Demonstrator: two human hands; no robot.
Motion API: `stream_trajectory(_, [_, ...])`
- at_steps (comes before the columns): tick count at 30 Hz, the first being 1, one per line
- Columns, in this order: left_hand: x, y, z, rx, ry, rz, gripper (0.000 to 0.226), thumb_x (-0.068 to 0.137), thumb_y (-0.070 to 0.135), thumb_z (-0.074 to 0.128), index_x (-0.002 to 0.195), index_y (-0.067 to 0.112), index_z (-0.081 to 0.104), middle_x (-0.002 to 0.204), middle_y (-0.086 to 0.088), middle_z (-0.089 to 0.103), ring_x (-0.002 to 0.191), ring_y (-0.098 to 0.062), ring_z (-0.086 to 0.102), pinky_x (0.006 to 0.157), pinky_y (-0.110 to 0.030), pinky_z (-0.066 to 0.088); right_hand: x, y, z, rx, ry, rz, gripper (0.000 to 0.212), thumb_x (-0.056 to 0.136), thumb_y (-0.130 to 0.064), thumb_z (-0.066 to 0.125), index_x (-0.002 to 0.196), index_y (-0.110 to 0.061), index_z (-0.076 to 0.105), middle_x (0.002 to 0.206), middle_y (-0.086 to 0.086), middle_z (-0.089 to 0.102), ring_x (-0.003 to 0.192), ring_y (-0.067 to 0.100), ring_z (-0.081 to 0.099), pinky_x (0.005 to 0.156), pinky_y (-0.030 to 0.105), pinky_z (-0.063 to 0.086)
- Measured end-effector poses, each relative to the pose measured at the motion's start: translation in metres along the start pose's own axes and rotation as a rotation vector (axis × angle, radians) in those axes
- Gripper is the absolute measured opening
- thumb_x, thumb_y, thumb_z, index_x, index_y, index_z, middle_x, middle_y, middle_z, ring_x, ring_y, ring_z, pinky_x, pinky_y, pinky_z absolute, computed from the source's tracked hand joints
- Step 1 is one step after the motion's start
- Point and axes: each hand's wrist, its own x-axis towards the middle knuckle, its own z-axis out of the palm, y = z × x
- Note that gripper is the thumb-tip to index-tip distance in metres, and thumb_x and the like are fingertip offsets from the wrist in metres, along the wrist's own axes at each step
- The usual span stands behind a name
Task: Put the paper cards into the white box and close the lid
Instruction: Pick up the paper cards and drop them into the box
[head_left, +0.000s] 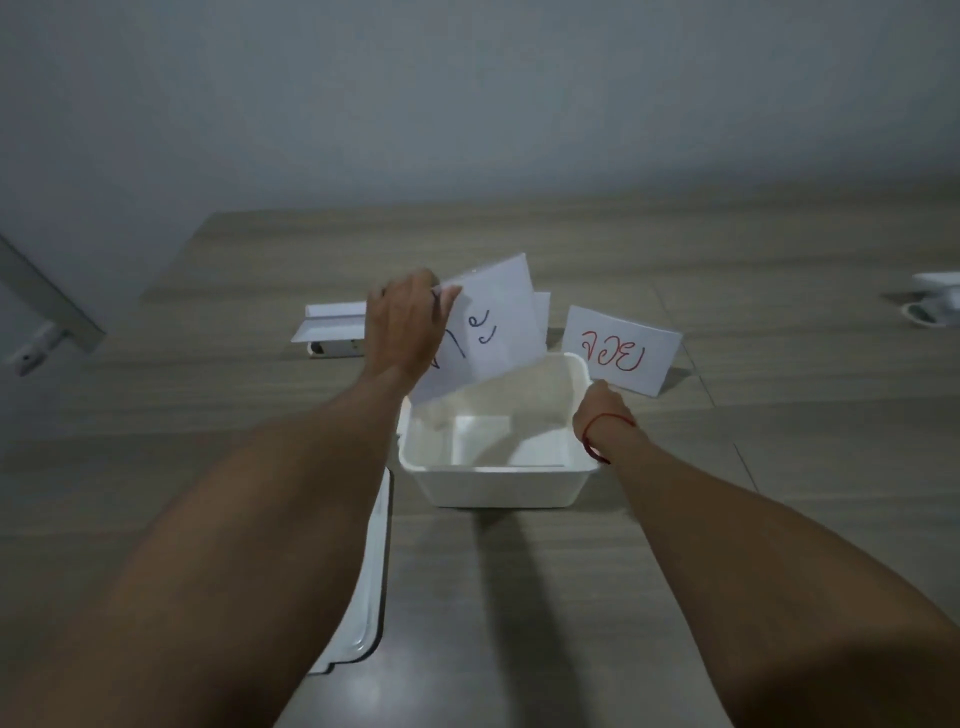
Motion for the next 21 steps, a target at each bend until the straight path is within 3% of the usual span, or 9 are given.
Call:
stream_trajectory(3, [-0.029, 0.012, 0.016, -0.049, -0.044, 0.118, 0.039, 0.099, 0.042, 0.036, 0.096, 0.011, 0.06, 0.089, -0.01, 0.066, 0.084, -0.029, 0.06, 0.079, -0.037, 0.038, -0.004, 0.002, -0.001, 0.029, 0.018, 0.015, 0.038, 0.094, -0.002, 0.044, 0.131, 0.002, 0.048, 0.136, 0.021, 0.052, 0.125, 0.037, 0.053, 0.101, 0.042, 0.045])
stream_trajectory(8, [-0.088, 0.009, 0.04, -0.055, -0.266, 0.2, 0.036, 0.1, 0.04, 0.036, 0.093, 0.013, 0.058, 0.09, -0.007, 0.066, 0.083, -0.027, 0.059, 0.08, -0.034, 0.04, -0.007, 0.004, 0.002, 0.02, 0.062, 0.036, 0.036, 0.094, 0.001, 0.043, 0.129, 0.001, 0.051, 0.136, 0.02, 0.053, 0.125, 0.036, 0.053, 0.1, 0.04, 0.045])
stream_trajectory(13, [-0.117, 0.005, 0.051, -0.196, -0.589, 0.075, 0.05, 0.1, 0.045, 0.028, 0.068, 0.015, 0.051, 0.073, -0.007, 0.06, 0.078, -0.032, 0.06, 0.072, -0.037, 0.042, -0.008, 0.0, 0.006, 0.034, 0.102, 0.061, 0.036, 0.094, -0.002, 0.043, 0.129, -0.003, 0.052, 0.136, 0.018, 0.053, 0.126, 0.035, 0.053, 0.101, 0.041, 0.044])
stream_trajectory(14, [-0.117, 0.004, 0.052, -0.232, -0.592, 0.036, 0.05, 0.1, 0.046, 0.029, 0.065, 0.015, 0.049, 0.071, -0.006, 0.057, 0.075, -0.032, 0.059, 0.069, -0.037, 0.042, -0.008, -0.001, 0.005, 0.037, 0.104, 0.063, 0.036, 0.094, -0.002, 0.044, 0.129, -0.003, 0.053, 0.136, 0.018, 0.053, 0.125, 0.035, 0.053, 0.101, 0.041, 0.044])
stream_trajectory(16, [-0.112, 0.0, 0.054, -0.203, -0.433, 0.016, 0.043, 0.099, 0.039, 0.037, 0.074, 0.011, 0.059, 0.078, -0.009, 0.06, 0.081, -0.031, 0.06, 0.071, -0.037, 0.043, -0.007, -0.001, 0.005, 0.041, 0.11, 0.066, 0.036, 0.094, -0.002, 0.044, 0.129, -0.004, 0.053, 0.135, 0.018, 0.053, 0.125, 0.035, 0.053, 0.1, 0.041, 0.045])
stream_trajectory(18, [-0.105, -0.004, 0.055, -0.106, -0.26, -0.048, 0.027, 0.095, 0.029, 0.048, 0.1, 0.01, 0.066, 0.102, -0.012, 0.064, 0.098, -0.029, 0.058, 0.083, -0.038, 0.044, -0.004, -0.001, 0.005, 0.046, 0.119, 0.066, 0.036, 0.094, -0.002, 0.044, 0.129, -0.003, 0.053, 0.135, 0.018, 0.053, 0.124, 0.035, 0.053, 0.1, 0.041, 0.045])
stream_trajectory(21, [-0.096, -0.008, 0.055, -0.065, -0.275, -0.263, 0.037, 0.093, 0.027, 0.051, 0.128, 0.013, 0.052, 0.128, -0.01, 0.055, 0.121, -0.028, 0.05, 0.1, -0.041, 0.04, 0.002, -0.002, 0.002, 0.062, 0.12, 0.058, 0.034, 0.095, -0.004, 0.045, 0.128, -0.002, 0.052, 0.133, 0.018, 0.055, 0.122, 0.035, 0.055, 0.099, 0.041, 0.046])
